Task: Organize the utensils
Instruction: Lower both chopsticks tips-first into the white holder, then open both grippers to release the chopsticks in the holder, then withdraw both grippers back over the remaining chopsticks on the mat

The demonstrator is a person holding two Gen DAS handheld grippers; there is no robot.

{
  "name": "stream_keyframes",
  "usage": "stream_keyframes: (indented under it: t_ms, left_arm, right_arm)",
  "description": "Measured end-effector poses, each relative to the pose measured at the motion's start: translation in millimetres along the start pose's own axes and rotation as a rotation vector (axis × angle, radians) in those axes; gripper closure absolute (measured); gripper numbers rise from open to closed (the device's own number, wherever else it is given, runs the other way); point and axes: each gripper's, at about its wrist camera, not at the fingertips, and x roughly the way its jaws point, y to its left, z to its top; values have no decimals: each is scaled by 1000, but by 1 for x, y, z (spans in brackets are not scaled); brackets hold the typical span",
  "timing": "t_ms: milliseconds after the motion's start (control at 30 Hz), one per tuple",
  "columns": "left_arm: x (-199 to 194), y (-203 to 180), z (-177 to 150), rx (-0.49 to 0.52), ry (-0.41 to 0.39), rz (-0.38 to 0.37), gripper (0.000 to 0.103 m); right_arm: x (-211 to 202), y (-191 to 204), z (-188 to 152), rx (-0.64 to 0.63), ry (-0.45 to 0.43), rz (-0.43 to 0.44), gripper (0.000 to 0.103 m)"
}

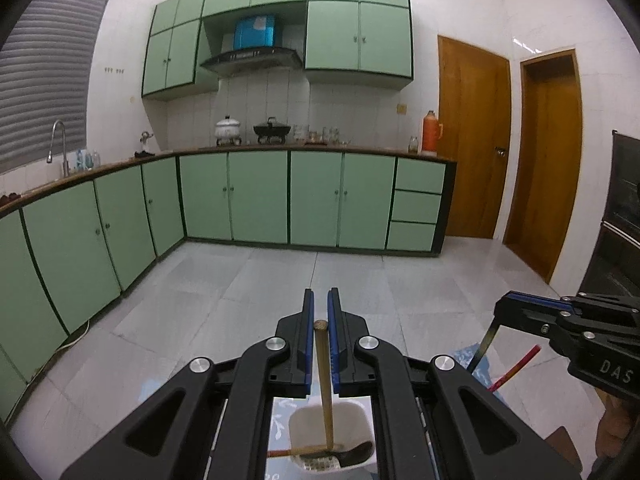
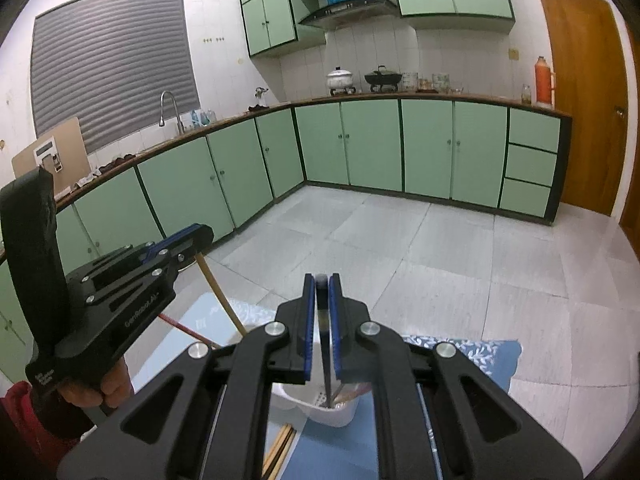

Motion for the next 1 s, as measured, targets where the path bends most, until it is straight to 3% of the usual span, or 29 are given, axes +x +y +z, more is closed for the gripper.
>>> stream_keyframes:
  t_ms: [100, 167, 300, 367, 433, 600, 833, 1000]
  left_arm:
    - [-4, 4, -1, -20, 3, 0, 88]
    - [-10, 6, 1, -31, -8, 3, 80]
    - [-35, 9, 3, -58, -44, 8, 61]
    - [-49, 9, 2, -69, -65, 12, 50]
    - [-67, 9, -3, -76, -88, 21, 34]
    - [-107, 9, -26, -86, -118, 37, 19]
    - [-139, 8, -65, -75, -97, 70, 12]
    - [-147, 10, -102, -94, -29, 77, 10]
  right_arm:
    - [-8, 1, -1, 10, -17, -11, 83]
    - [-18, 0, -1, 23, -44, -23, 64]
    - [-49, 1, -5, 21, -124, -60, 38]
    - [-64, 2, -10, 25, -165, -83, 18]
    - [-80, 2, -19, 37, -204, -102, 11]
    - [-107, 1, -49, 67, -221, -124, 6]
    - [-124, 13, -103, 76, -192, -179, 5]
    - [-120, 23, -148, 93, -126, -185, 5]
